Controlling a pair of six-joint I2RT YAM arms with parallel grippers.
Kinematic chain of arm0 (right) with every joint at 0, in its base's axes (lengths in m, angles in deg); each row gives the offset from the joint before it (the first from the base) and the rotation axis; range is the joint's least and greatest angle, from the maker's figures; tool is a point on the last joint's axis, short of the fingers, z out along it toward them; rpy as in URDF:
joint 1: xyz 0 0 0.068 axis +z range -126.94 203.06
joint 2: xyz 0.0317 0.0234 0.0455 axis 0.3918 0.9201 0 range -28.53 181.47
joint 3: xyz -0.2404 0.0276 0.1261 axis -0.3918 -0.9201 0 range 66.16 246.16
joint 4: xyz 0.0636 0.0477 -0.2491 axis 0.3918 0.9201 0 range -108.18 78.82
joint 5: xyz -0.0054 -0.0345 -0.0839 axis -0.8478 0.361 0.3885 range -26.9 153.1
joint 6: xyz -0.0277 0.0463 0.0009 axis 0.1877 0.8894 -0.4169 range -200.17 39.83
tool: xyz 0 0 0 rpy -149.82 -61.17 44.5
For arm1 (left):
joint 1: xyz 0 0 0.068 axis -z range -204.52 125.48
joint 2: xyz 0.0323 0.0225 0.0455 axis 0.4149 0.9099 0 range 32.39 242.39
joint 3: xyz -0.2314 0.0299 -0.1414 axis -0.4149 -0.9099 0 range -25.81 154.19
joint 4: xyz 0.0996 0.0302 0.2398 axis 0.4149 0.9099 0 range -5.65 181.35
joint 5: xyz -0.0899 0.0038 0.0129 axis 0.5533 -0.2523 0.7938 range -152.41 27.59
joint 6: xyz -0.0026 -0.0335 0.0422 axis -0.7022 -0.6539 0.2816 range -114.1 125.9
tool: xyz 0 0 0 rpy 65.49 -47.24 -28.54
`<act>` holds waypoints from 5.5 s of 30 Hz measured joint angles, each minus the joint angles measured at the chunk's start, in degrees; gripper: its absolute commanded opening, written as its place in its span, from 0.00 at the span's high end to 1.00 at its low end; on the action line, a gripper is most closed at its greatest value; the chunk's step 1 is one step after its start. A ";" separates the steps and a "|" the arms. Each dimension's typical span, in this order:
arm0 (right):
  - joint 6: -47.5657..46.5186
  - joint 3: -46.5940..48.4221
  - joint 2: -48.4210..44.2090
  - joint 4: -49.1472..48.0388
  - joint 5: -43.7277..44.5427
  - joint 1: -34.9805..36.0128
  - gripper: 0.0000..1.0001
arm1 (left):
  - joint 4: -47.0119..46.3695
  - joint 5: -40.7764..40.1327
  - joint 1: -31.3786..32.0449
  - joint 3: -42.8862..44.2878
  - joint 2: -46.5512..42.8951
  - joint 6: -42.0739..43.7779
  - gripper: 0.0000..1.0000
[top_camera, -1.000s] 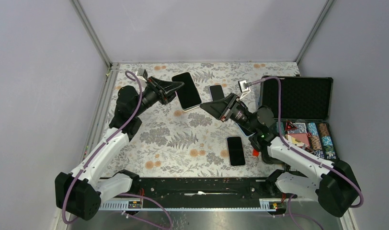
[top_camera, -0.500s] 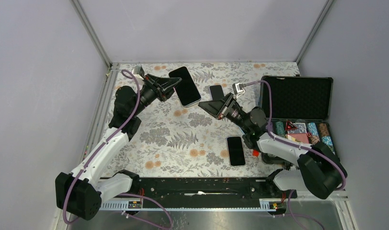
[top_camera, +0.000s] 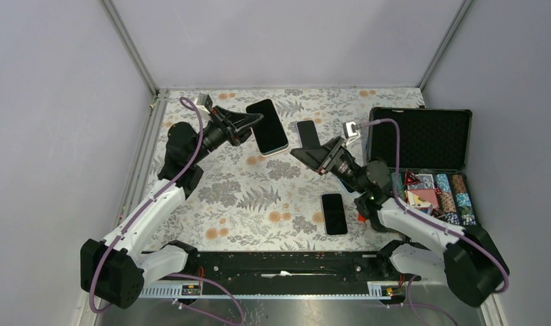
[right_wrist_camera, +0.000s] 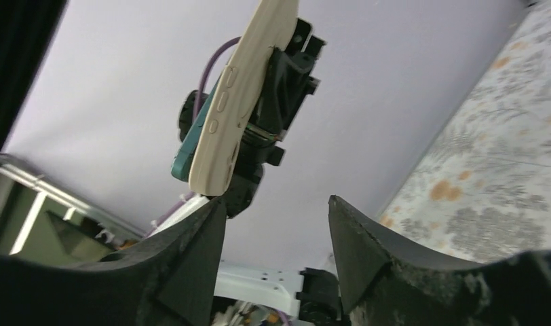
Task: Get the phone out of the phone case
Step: Remove the phone case from the phone.
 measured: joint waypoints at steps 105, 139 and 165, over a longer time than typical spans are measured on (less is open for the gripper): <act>-2.78 5.33 5.57 7.72 7.56 7.21 1.00 | -6.82 10.56 2.82 -3.74 5.95 13.57 0.36; 7.74 -0.98 8.59 17.97 13.49 7.17 1.00 | 44.35 -22.12 9.42 4.70 -9.44 67.43 0.10; 12.17 -1.14 10.82 27.32 9.86 7.04 1.00 | 37.92 -36.04 32.00 -0.98 2.58 95.25 0.75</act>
